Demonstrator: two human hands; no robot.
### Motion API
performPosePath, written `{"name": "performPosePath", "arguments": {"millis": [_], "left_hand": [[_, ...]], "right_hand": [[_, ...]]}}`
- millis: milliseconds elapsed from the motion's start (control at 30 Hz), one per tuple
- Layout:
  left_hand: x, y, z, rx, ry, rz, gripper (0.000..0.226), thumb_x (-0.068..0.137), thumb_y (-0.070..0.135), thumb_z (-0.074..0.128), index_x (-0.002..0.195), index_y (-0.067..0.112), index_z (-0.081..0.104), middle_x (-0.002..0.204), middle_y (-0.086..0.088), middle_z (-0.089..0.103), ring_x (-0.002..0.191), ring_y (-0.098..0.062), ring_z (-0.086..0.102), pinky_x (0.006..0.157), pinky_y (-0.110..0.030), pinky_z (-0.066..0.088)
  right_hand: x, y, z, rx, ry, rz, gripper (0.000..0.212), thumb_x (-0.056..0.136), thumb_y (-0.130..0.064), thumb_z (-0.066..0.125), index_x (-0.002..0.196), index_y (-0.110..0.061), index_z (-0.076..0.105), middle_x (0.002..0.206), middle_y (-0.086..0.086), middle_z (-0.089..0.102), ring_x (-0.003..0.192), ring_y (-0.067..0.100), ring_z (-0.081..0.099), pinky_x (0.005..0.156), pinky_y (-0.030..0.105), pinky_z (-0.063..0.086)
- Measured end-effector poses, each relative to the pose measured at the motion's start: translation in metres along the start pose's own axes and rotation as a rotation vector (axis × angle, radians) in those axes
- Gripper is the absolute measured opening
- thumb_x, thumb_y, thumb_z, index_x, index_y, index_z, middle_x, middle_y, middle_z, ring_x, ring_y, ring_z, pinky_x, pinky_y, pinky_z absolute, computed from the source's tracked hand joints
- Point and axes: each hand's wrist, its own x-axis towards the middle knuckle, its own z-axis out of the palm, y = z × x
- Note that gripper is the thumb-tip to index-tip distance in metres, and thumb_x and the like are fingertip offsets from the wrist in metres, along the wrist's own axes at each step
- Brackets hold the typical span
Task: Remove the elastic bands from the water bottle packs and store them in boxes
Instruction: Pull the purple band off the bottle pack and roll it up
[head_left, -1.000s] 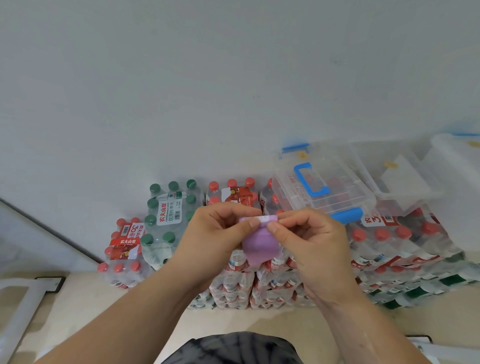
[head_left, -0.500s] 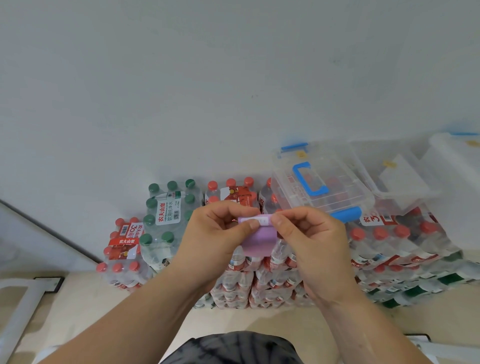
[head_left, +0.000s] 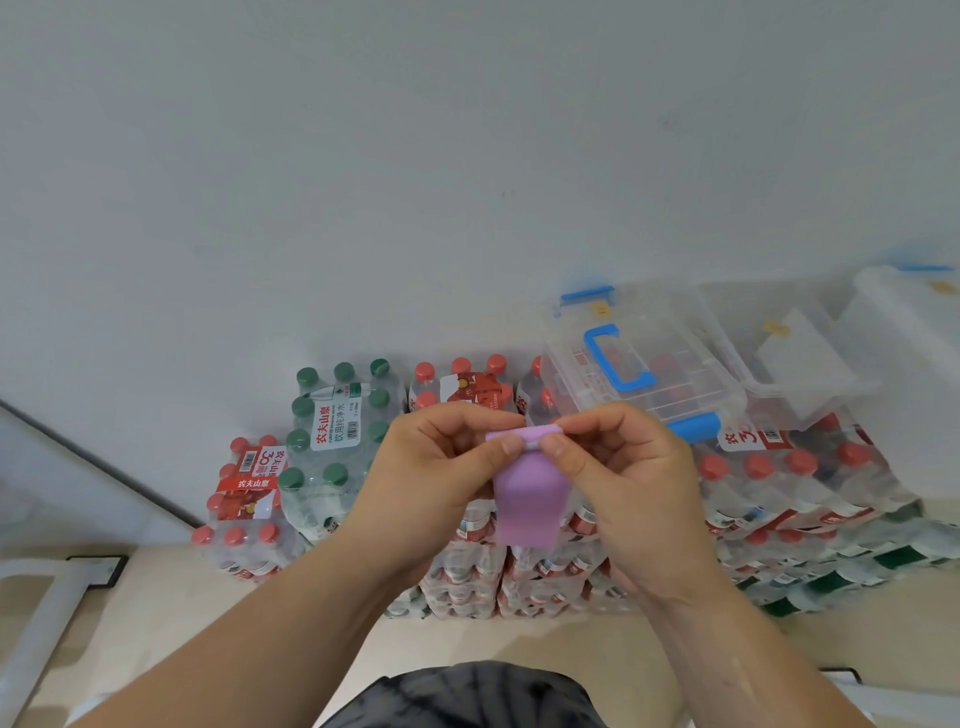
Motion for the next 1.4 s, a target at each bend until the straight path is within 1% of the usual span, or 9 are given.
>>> {"name": "performPosePath", "arguments": {"millis": [100,233,433,567,700,833,1033,1267,1400], "left_hand": [[0.0,-0.001,-0.001,0.037,0.013,0.025,0.014,0.086,0.002,0.073,0.088,0.014,0.079,0.088,-0.015,0.077,0.08,-0.024,0.073,0.07,-0.033,0.062],[-0.001,0.0,0.001,0.021,0.017,0.03,0.022,0.085,-0.003,0.072,0.084,0.017,0.08,0.086,-0.016,0.076,0.078,-0.022,0.073,0.072,-0.03,0.06],[-0.003,0.001,0.001,-0.038,0.028,-0.016,0.011,0.084,0.007,0.074,0.09,0.015,0.079,0.087,-0.018,0.076,0.078,-0.024,0.074,0.066,-0.03,0.059],[-0.002,-0.001,0.0,-0.011,0.03,-0.018,0.011,0.085,0.008,0.074,0.092,0.014,0.08,0.088,-0.017,0.077,0.079,-0.026,0.075,0.065,-0.029,0.059],[-0.002,-0.002,-0.001,0.011,0.067,0.019,0.014,0.076,0.013,0.079,0.09,0.016,0.08,0.088,-0.018,0.076,0.082,-0.027,0.074,0.07,-0.034,0.062],[-0.002,-0.003,-0.003,0.045,0.062,0.045,0.021,0.081,-0.003,0.076,0.089,0.016,0.081,0.087,-0.011,0.078,0.081,-0.023,0.074,0.074,-0.03,0.061],[-0.005,0.0,-0.003,-0.054,0.036,-0.004,0.024,0.074,0.03,0.075,0.095,0.02,0.081,0.092,-0.01,0.078,0.083,-0.024,0.076,0.068,-0.028,0.059],[-0.005,-0.002,-0.004,0.015,0.074,0.053,0.021,0.068,0.026,0.081,0.088,0.02,0.083,0.085,-0.008,0.079,0.079,-0.021,0.076,0.067,-0.026,0.059],[-0.007,-0.002,-0.002,0.028,0.06,0.096,0.017,0.068,0.016,0.083,0.084,0.017,0.082,0.081,-0.008,0.079,0.075,-0.019,0.076,0.066,-0.023,0.059]], "right_hand": [[-0.002,-0.001,0.003,-0.002,0.023,0.014,0.008,0.083,-0.037,0.078,0.088,-0.032,0.075,0.086,-0.002,0.079,0.08,0.012,0.075,0.07,0.019,0.057],[-0.005,-0.001,0.004,-0.097,0.051,0.013,0.011,0.084,-0.045,0.073,0.089,-0.035,0.074,0.087,-0.005,0.079,0.08,0.013,0.076,0.069,0.023,0.059],[-0.003,0.001,0.001,-0.092,0.062,0.032,0.007,0.088,-0.026,0.078,0.089,-0.033,0.076,0.09,-0.002,0.08,0.084,0.018,0.076,0.075,0.033,0.063],[-0.004,0.0,0.002,-0.048,0.06,0.043,0.009,0.089,-0.023,0.078,0.09,-0.032,0.075,0.09,0.0,0.08,0.084,0.015,0.076,0.071,0.025,0.059],[-0.006,-0.002,0.006,-0.011,0.077,0.087,0.011,0.084,-0.038,0.08,0.091,-0.036,0.073,0.085,0.002,0.079,0.079,0.016,0.076,0.07,0.023,0.059],[-0.007,-0.001,0.008,-0.034,0.069,0.09,0.011,0.083,-0.039,0.076,0.09,-0.031,0.076,0.09,-0.002,0.081,0.085,0.017,0.077,0.075,0.027,0.062],[-0.009,0.0,0.01,-0.026,0.084,0.1,0.011,0.084,-0.038,0.074,0.093,-0.031,0.075,0.094,-0.003,0.08,0.088,0.016,0.077,0.074,0.024,0.06],[-0.011,-0.003,0.013,0.028,0.091,0.146,0.017,0.082,-0.039,0.074,0.092,-0.025,0.075,0.089,0.004,0.08,0.086,0.021,0.077,0.076,0.031,0.063],[-0.012,-0.005,0.015,-0.011,0.097,0.173,0.022,0.081,-0.045,0.076,0.094,-0.028,0.074,0.086,0.005,0.079,0.083,0.02,0.076,0.065,0.022,0.059]]}}
